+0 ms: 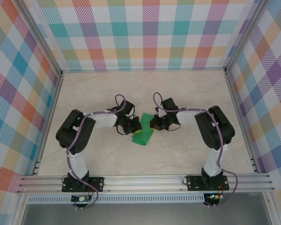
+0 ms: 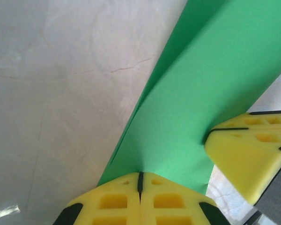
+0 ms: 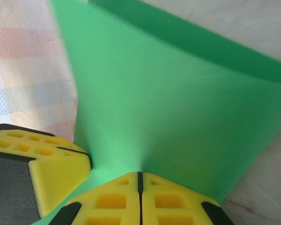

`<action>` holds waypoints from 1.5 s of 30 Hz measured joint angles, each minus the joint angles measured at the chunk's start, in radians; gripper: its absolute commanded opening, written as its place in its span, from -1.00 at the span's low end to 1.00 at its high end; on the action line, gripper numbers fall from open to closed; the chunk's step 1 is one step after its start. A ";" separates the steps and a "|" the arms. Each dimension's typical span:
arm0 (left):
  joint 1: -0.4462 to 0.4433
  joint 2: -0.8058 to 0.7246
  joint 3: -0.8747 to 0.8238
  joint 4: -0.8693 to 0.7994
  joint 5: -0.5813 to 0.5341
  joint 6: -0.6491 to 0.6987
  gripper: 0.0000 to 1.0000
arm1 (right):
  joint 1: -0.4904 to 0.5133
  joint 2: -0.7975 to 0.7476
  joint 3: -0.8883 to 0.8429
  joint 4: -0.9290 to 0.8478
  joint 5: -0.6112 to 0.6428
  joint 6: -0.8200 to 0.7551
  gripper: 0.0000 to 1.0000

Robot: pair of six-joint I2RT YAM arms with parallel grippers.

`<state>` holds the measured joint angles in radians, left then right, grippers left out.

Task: Fold a paper plane with a square sheet of paper (pick it up from the middle)
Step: Fold the square sheet of paper in half at the center of the table.

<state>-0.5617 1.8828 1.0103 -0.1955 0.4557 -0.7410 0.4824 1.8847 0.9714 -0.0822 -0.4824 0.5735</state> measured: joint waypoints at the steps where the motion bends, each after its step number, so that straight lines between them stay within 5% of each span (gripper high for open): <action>1: 0.000 0.002 -0.004 0.005 0.000 0.000 -1.00 | -0.013 -0.006 -0.005 -0.003 0.006 -0.003 -0.87; 7: 0.000 -0.001 -0.013 0.020 0.000 0.000 -1.00 | -0.086 -0.048 -0.008 -0.068 0.091 0.006 -0.86; 15: 0.000 -0.003 -0.013 0.019 -0.001 0.000 -1.00 | -0.027 -0.181 0.002 -0.070 0.128 0.016 -0.85; 28: 0.000 -0.002 -0.013 0.019 -0.001 0.000 -1.00 | 0.008 0.027 0.099 -0.033 0.029 0.018 -0.87; 45: 0.000 -0.002 -0.017 0.027 0.000 0.000 -1.00 | -0.087 -0.005 0.084 -0.087 0.216 0.079 -0.86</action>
<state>-0.5617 1.8809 0.9932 -0.1684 0.4561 -0.7410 0.3954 1.8801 1.0557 -0.1696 -0.2665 0.6525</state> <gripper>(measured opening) 0.040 0.069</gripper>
